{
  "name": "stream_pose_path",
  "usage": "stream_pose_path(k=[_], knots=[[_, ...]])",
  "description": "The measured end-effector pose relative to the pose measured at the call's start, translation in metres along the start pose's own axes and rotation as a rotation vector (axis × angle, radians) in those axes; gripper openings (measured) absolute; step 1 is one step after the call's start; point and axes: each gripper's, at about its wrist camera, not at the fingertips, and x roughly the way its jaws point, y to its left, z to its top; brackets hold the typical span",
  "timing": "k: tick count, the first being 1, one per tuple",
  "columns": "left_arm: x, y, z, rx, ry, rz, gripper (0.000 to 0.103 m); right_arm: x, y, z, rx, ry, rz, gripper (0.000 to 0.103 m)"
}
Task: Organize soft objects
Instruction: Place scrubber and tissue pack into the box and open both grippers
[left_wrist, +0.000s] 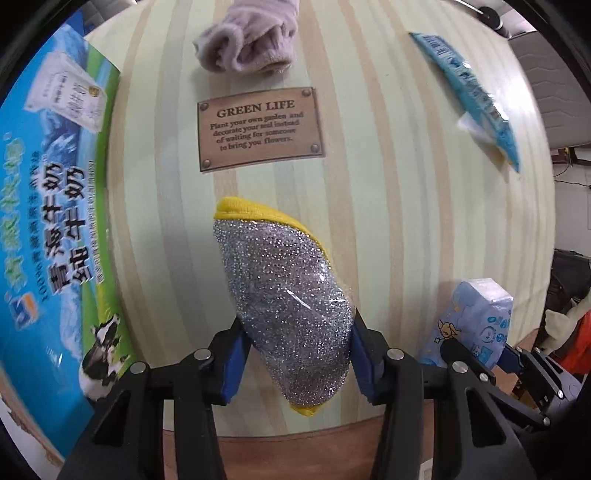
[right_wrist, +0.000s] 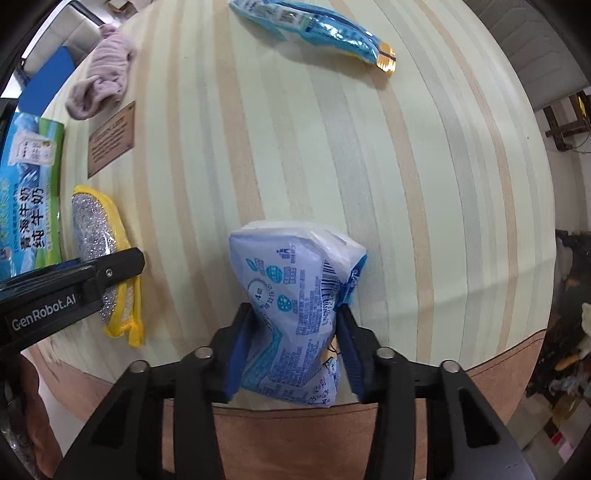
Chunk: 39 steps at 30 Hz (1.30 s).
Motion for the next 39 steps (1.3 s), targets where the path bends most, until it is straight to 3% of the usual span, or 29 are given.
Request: stream_pose_path(k=[4,9,11,14,17,21,28,33,39], knots=[[-0.035,0.002,-0.024,0.04,-0.076,-0.036,0.046,-0.03,0.006,0.004,-0.013,-0.041,0.035,0.042],[-0.112,0.04,-0.064,0.037,-0.205,-0.1,0.046,-0.094,0.017,-0.012,-0.087,-0.113,0.137,0.042],[-0.144,0.071,-0.075,0.017,-0.262,-0.109,0.046,-0.124,0.042,-0.015,-0.137,-0.15,0.178,0.042],[-0.192,0.103,-0.067,-0.004,-0.312,-0.085,0.046,-0.154,0.09,-0.03,-0.208,-0.187,0.244,0.042],[-0.216,0.159,-0.071,-0.045,-0.336,-0.032,0.046,-0.179,0.169,-0.03,-0.278,-0.191,0.314,0.042],[-0.215,0.209,-0.043,-0.129,-0.315,0.016,0.046,-0.168,0.278,-0.037,-0.333,-0.174,0.331,0.042],[-0.184,0.303,-0.001,-0.236,-0.168,-0.041,0.046,-0.099,0.425,-0.025,-0.336,-0.084,0.318,0.042],[-0.145,0.328,0.018,-0.223,-0.058,-0.102,0.046,-0.04,0.467,-0.009,-0.328,-0.029,0.265,0.042],[-0.093,0.32,0.031,-0.184,0.038,-0.16,0.046,0.004,0.475,-0.005,-0.339,0.03,0.159,0.042]])
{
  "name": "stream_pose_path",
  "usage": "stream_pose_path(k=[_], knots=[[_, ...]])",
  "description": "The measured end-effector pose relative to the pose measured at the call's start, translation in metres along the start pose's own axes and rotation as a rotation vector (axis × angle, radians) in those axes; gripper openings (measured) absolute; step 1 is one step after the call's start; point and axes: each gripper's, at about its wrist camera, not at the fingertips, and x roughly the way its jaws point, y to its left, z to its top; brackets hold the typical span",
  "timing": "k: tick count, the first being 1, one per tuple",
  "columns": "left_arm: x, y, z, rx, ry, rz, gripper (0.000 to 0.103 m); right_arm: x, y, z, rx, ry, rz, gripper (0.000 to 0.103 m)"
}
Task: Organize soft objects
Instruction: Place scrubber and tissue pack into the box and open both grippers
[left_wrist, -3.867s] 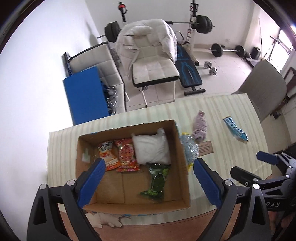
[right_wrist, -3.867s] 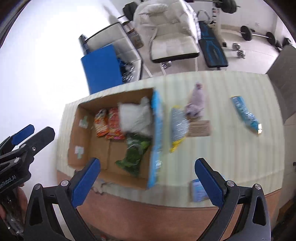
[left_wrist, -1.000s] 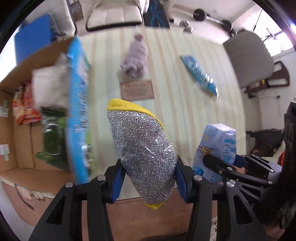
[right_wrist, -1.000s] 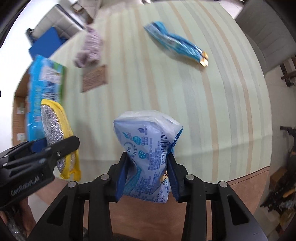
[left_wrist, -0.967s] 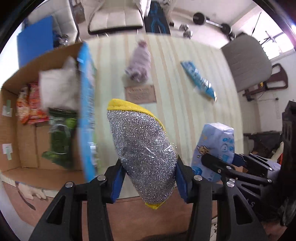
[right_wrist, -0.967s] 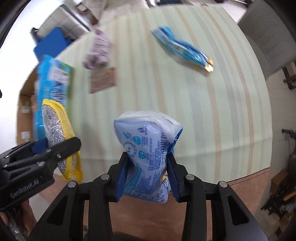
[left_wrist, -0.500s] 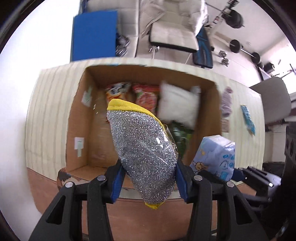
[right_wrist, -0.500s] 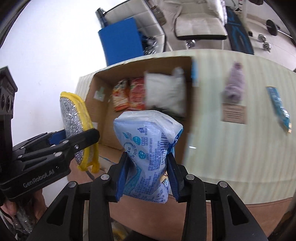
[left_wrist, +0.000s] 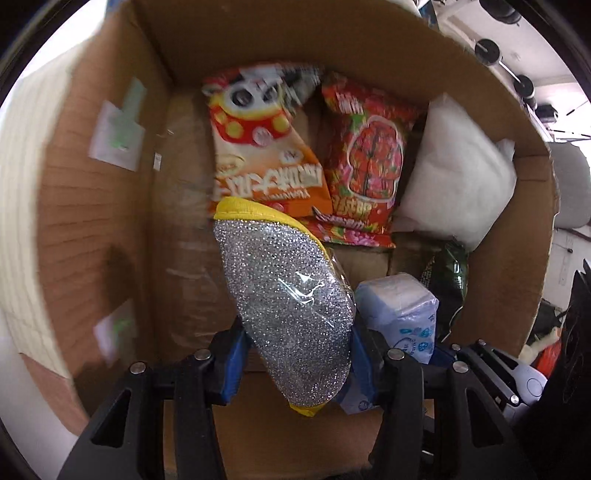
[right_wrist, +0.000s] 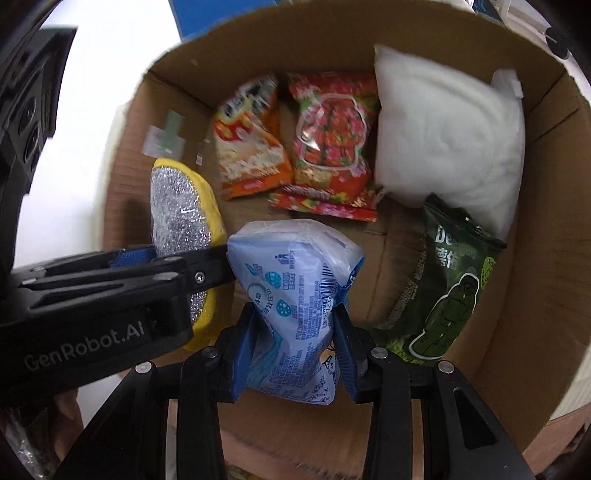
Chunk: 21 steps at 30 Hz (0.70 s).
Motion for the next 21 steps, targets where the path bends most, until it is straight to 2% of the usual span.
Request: stream_pose_path(k=[4,9,12,16,18,20,21], knots=[[0.024,-0.01,-0.006,0.02,0.046,-0.046,0.046,0.009,-0.016,-0.008,0.005,0.038,-0.076,0.042],[0.035,-0.024,-0.016,0.046,0.066,-0.04,0.049,0.009,-0.029,-0.015,0.006,0.053,-0.136,0.043],[0.019,-0.032,-0.024,0.047,0.036,-0.023,0.049,0.002,-0.029,-0.019,0.0,0.059,-0.13,0.046],[-0.022,-0.043,-0.039,0.072,-0.054,0.013,0.055,-0.026,-0.032,-0.035,-0.041,0.026,-0.156,0.049],[-0.041,-0.045,-0.051,0.069,-0.091,0.013,0.059,-0.043,-0.029,-0.042,-0.053,-0.002,-0.172,0.058],[-0.056,-0.049,-0.062,0.069,-0.115,0.009,0.074,-0.06,-0.031,-0.05,-0.055,-0.022,-0.167,0.073],[-0.064,-0.05,-0.068,0.071,-0.14,0.023,0.075,-0.07,-0.031,-0.055,-0.052,-0.033,-0.16,0.075]])
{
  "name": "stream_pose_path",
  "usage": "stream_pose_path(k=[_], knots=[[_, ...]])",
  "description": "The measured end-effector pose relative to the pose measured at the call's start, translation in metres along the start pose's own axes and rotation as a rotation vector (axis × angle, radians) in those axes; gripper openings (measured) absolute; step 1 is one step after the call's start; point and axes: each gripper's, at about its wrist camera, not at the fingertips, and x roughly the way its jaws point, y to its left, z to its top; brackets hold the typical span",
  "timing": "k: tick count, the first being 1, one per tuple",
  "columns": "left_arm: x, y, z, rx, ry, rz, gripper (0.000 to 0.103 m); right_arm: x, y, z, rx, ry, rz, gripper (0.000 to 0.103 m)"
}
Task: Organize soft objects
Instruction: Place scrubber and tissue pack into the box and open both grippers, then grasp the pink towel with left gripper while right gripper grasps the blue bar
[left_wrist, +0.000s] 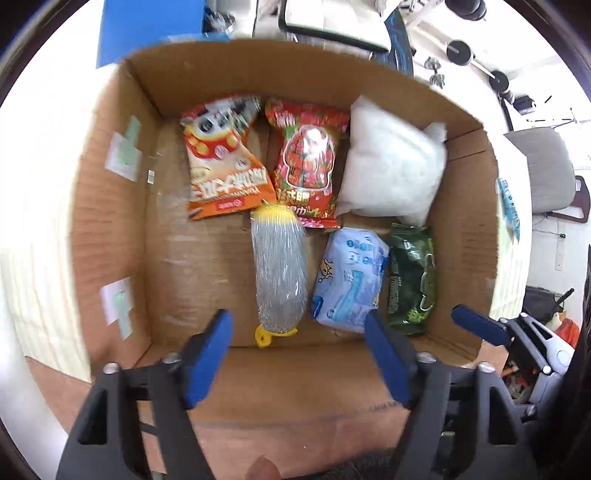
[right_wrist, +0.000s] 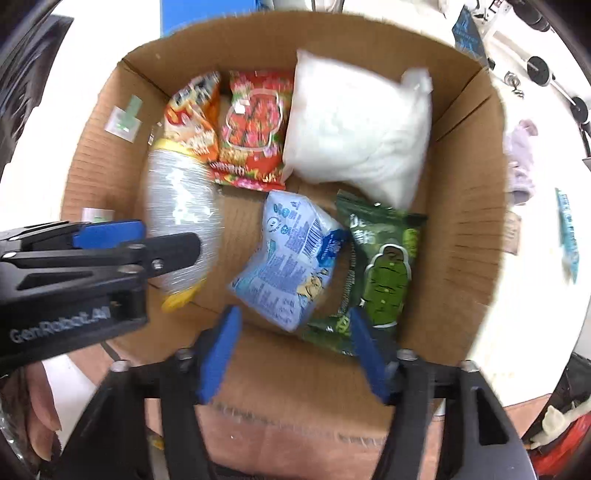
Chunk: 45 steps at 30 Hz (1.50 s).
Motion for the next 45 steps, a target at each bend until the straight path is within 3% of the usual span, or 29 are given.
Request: stream_pose_path(k=[2,3,7,12,20,30,38,42,45], knots=[[-0.019,-0.006,-0.012,0.012,-0.048,0.052,0.088,-0.016,-0.003,-0.007,-0.007,-0.027,-0.002,0.075],[-0.028,-0.009,-0.017,0.012,-0.071,0.07,0.09,-0.027,-0.006,-0.011,-0.015,-0.044,-0.019,0.075],[-0.055,0.003,-0.031,-0.002,-0.17,0.12,0.097,-0.053,-0.014,-0.015,-0.014,-0.111,-0.043,0.1],[-0.083,0.003,-0.06,-0.045,-0.278,0.164,0.097,-0.067,-0.007,-0.021,0.016,-0.193,-0.065,0.101],[-0.119,-0.01,-0.098,-0.068,-0.416,0.248,0.099,-0.113,-0.005,-0.062,0.02,-0.302,-0.058,0.101],[-0.137,-0.038,-0.114,-0.074,-0.454,0.307,0.099,-0.134,-0.021,-0.081,0.019,-0.348,0.007,0.101],[-0.141,-0.106,-0.082,0.012,-0.459,0.344,0.099,-0.151,-0.075,-0.079,0.058,-0.39,0.097,0.101],[-0.127,-0.174,-0.03,0.159,-0.452,0.375,0.099,-0.164,-0.139,-0.07,0.112,-0.428,0.081,0.101],[-0.1,-0.231,0.022,0.29,-0.392,0.37,0.099,-0.167,-0.204,-0.057,0.18,-0.436,0.035,0.101]])
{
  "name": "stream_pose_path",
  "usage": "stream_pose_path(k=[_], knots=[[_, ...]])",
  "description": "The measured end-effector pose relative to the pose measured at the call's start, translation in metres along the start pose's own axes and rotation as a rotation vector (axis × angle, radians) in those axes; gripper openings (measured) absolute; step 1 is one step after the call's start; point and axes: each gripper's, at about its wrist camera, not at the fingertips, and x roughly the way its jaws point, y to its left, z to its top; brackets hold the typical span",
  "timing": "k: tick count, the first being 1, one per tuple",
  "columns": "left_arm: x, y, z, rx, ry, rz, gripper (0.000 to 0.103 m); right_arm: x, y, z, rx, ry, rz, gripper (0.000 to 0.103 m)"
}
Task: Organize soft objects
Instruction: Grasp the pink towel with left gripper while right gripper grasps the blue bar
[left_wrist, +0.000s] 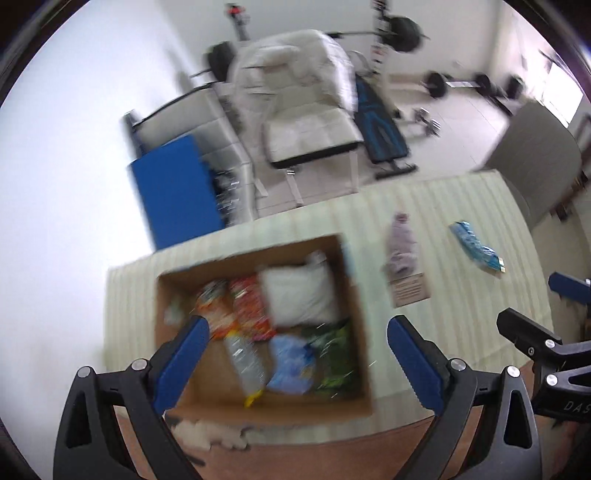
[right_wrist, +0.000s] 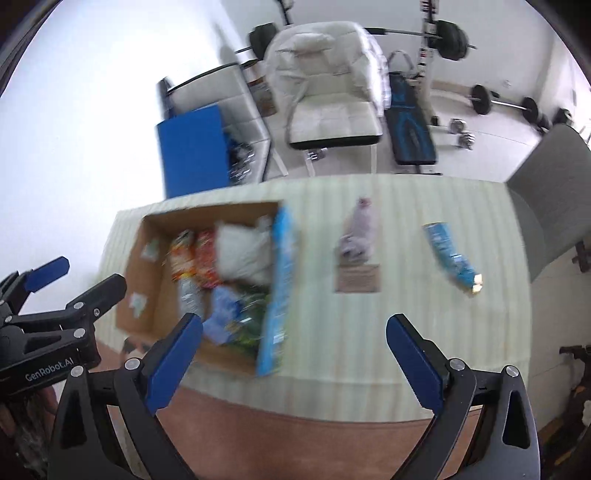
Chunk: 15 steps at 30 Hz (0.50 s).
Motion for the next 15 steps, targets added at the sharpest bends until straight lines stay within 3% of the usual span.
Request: stream_pose_path(k=[4,7,11,13,15], knots=[[0.061,-0.065,0.064,0.136,0.087,-0.028,0.099,0.028,-0.082,0.035,0.047,0.046,-0.077,0.101],[0.121,-0.102,0.093,0.187,0.196,-0.049,0.097,0.065,-0.134,0.056,0.08,0.105,-0.078,0.101],[0.212,-0.134,0.109,0.203,0.379,-0.038,0.072,0.123,-0.183,0.077,0.101,0.193,-0.075,0.101],[0.245,-0.141,0.11,0.193,0.444,-0.039,0.065,0.151,-0.195,0.084,0.1,0.238,-0.061,0.101],[0.267,-0.145,0.109,0.17,0.485,-0.056,0.065,0.176,-0.204,0.086,0.095,0.285,-0.049,0.1]])
